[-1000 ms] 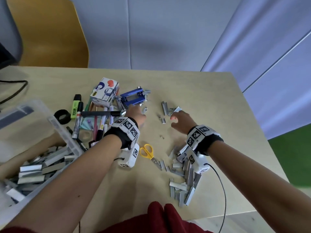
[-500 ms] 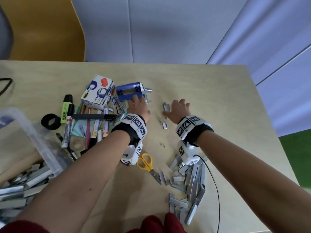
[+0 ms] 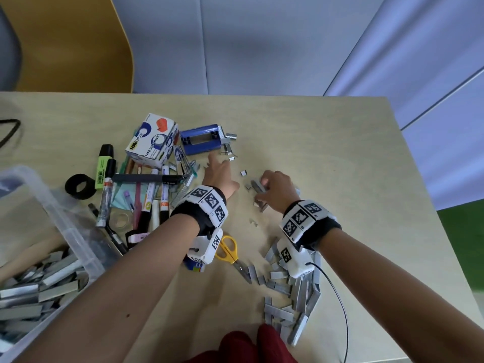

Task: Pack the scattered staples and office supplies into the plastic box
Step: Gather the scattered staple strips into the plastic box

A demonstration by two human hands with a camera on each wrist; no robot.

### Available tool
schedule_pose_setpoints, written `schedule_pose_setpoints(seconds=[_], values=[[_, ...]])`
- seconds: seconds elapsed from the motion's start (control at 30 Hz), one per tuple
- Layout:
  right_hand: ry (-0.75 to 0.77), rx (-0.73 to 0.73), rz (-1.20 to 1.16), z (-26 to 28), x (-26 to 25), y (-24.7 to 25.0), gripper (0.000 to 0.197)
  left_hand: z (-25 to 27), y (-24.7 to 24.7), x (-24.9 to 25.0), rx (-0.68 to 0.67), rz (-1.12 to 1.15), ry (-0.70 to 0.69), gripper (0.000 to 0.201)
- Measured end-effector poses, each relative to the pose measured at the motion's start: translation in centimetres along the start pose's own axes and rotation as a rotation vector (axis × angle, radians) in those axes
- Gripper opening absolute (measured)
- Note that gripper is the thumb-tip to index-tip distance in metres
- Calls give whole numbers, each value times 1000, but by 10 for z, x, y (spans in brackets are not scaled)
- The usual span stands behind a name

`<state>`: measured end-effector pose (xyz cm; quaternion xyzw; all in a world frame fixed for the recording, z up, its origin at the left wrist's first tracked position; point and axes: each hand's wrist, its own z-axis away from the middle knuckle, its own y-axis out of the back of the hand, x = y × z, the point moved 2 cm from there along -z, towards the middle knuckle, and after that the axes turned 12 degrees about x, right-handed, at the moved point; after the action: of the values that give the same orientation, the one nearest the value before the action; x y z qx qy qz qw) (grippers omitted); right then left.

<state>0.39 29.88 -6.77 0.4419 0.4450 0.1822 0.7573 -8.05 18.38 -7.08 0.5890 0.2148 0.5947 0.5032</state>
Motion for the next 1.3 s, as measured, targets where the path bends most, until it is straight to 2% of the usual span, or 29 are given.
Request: schedule_pose_setpoints(seconds=[0.07,0.17,0.23,0.33,0.43,0.53,0.67,0.8,0.97,1.03,1.1,1.2,1.3], values=[[-30,19,-78,4,2,3,20,4,4,-4,32,153,74,10],[-49,45,-161,11,4,7,23,10,2,-14,37,454,239,24],[-58,65,-215,14,3,11,24,18,2,-18,-15,773,380,23],[-61,96,-311,19,-2,19,18,36,6,-19,-168,1316,611,20],[-35,137,-376,24,-13,24,13,51,9,-22,-243,1587,761,22],[12,161,-438,33,-34,32,14,61,9,-27,-270,1696,812,26],[139,87,-463,49,-66,36,17,66,9,-29,-270,1735,818,26],[271,17,-292,60,-83,22,21,73,13,-26,-306,1730,747,32],[313,-15,-112,65,-86,1,14,78,8,-27,-410,1772,760,48],[317,11,-116,68,-85,0,12,78,4,-28,-406,1749,798,47],[313,47,-149,69,-84,3,22,77,0,-29,-370,1744,824,46],[326,139,-227,63,-79,14,27,76,-4,-30,-405,1804,843,46],[199,280,-274,44,-62,26,23,72,-10,-37,-377,1721,886,48]])
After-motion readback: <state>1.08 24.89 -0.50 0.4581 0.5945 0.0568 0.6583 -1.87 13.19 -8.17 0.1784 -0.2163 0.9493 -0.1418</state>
